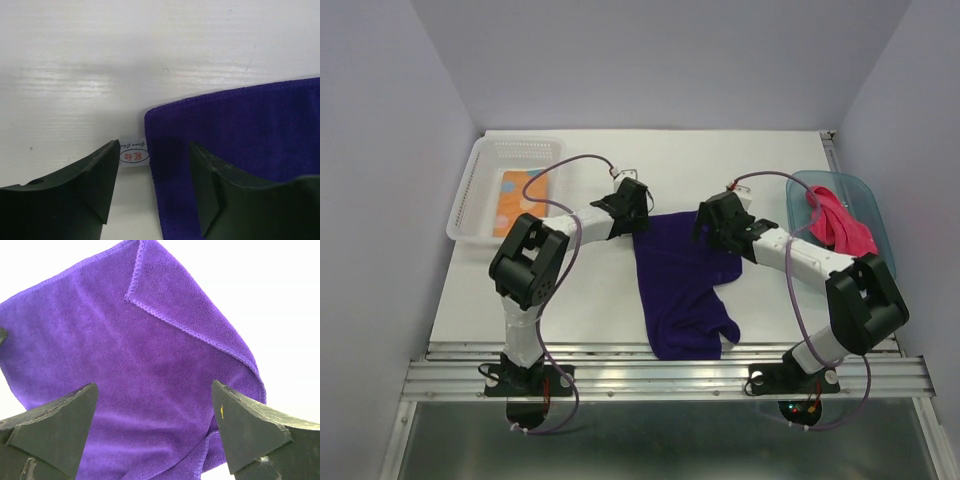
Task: Fold and stack the towels
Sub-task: Flatten out the crumpled towel
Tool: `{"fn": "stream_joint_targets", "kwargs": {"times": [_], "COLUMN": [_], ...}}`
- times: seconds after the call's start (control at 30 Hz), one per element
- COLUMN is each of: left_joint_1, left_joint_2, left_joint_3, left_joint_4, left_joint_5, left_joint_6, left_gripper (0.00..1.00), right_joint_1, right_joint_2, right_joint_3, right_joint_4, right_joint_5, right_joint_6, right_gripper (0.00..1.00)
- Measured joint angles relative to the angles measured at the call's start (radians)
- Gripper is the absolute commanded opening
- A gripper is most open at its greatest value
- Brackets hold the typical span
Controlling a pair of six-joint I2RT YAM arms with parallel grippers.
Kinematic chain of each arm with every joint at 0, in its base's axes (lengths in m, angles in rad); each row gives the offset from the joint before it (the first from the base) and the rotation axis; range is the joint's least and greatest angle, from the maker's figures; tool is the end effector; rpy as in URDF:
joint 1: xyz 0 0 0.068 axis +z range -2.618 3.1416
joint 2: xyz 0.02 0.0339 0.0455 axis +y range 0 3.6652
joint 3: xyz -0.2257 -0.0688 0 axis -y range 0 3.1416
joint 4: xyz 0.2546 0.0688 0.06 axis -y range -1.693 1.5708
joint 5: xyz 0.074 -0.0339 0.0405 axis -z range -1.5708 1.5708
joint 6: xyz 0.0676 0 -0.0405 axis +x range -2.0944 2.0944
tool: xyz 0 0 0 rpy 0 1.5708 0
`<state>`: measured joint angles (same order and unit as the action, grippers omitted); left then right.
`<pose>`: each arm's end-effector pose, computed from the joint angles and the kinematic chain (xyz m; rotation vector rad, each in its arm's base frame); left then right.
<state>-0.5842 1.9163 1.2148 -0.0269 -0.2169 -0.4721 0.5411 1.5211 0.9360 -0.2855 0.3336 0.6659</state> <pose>0.3702 -0.2273 0.1142 0.0168 2.2969 -0.3022 0.3054 0.1577 0.1429 0.2944 2.3662 0.1633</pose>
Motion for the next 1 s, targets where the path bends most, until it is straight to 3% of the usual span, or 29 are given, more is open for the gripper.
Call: {"fn": "stream_joint_targets", "kwargs": {"times": [0.33, 0.43, 0.47, 0.7, 1.0], "left_joint_1": [-0.014, -0.014, -0.014, -0.014, -0.014], "left_joint_2": [0.099, 0.099, 0.098, 0.098, 0.085], "left_joint_3": [0.108, 0.108, 0.108, 0.108, 0.074], "left_joint_4": [-0.034, -0.039, -0.042, -0.042, 0.001], "left_joint_5": [-0.049, -0.051, -0.051, -0.05, -0.052], "left_joint_6": [-0.004, -0.01, -0.008, -0.003, 0.008], "left_gripper": [0.38, 0.2, 0.0, 0.0, 0.0], "right_joint_1": [-0.024, -0.032, -0.037, -0.038, -0.038], "right_joint_2": [0.005, 0.006, 0.01, 0.19, 0.431], "right_joint_3": [0.0, 0.0, 0.001, 0.197, 0.459], "right_joint_4": [0.002, 0.003, 0.005, -0.027, -0.081], "right_joint_5": [-0.014, -0.017, -0.018, -0.002, 0.113], "right_joint_6": [-0.008, -0.023, -0.034, -0.15, -0.206], "right_gripper": [1.0, 0.99, 0.99, 0.93, 0.94]}}
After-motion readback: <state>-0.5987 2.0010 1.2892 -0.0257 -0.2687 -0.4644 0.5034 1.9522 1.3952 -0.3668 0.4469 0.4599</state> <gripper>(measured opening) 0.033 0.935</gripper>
